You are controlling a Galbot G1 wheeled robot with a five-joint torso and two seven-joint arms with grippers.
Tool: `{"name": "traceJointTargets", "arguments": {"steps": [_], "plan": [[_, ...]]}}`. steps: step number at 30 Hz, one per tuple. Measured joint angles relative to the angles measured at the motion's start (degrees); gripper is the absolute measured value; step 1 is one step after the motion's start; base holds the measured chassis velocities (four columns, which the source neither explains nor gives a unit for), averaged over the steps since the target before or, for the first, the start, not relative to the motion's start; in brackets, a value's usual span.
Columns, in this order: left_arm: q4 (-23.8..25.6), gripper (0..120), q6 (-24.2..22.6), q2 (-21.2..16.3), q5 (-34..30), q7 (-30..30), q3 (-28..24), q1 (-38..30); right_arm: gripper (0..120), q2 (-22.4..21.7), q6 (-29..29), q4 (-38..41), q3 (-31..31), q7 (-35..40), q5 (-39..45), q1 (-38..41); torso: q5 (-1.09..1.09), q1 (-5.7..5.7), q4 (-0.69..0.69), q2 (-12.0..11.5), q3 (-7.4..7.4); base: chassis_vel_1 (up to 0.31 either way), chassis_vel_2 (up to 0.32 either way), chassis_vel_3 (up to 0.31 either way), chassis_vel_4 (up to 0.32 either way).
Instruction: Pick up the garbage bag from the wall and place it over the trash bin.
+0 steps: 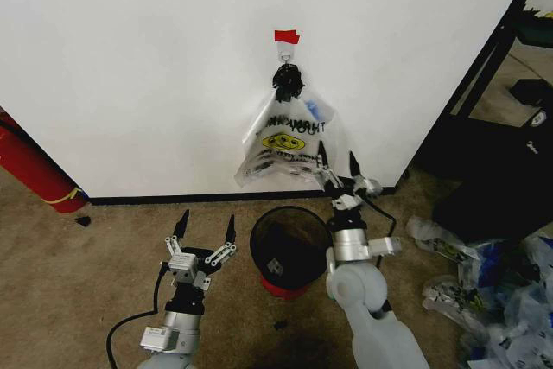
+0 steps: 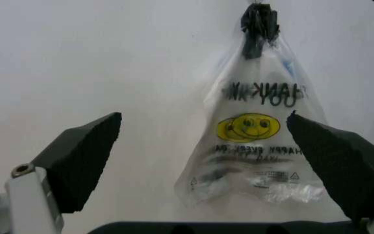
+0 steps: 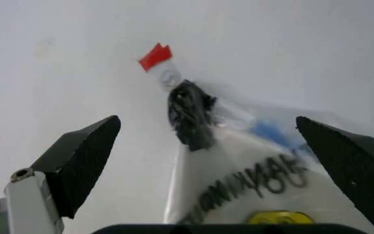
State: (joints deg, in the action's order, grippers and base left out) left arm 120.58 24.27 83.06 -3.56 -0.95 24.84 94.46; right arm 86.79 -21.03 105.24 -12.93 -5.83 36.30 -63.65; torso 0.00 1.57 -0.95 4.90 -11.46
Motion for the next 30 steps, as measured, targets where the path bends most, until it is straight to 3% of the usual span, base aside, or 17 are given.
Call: {"name": "traceJointTargets", "arguments": {"steps": [11,18,30], "plan": [[-2.0,100,0.2,0.9,1.4,-0.1,-0.8,-0.6,100,2.9,-3.7,-12.4,1.5,-3.7,13.8,11.5,-0.01,0.0,0.01,0.0,0.0,0.0,0.0,0.0,0.0],[-2.6,100,0.5,1.0,1.4,0.0,-0.4,-0.8,100,5.0,-4.9,-18.8,2.6,-4.1,14.2,18.7,-0.01,0.0,0.02,0.0,0.0,0.0,0.0,0.0,0.0],[-2.8,100,0.1,1.3,-1.1,0.9,-0.4,-2.7,100,4.2,-4.7,-20.6,5.5,-7.8,12.5,21.1,-0.01,0.0,0.0,0.0,0.0,0.0,0.0,0.0,0.0]]}}
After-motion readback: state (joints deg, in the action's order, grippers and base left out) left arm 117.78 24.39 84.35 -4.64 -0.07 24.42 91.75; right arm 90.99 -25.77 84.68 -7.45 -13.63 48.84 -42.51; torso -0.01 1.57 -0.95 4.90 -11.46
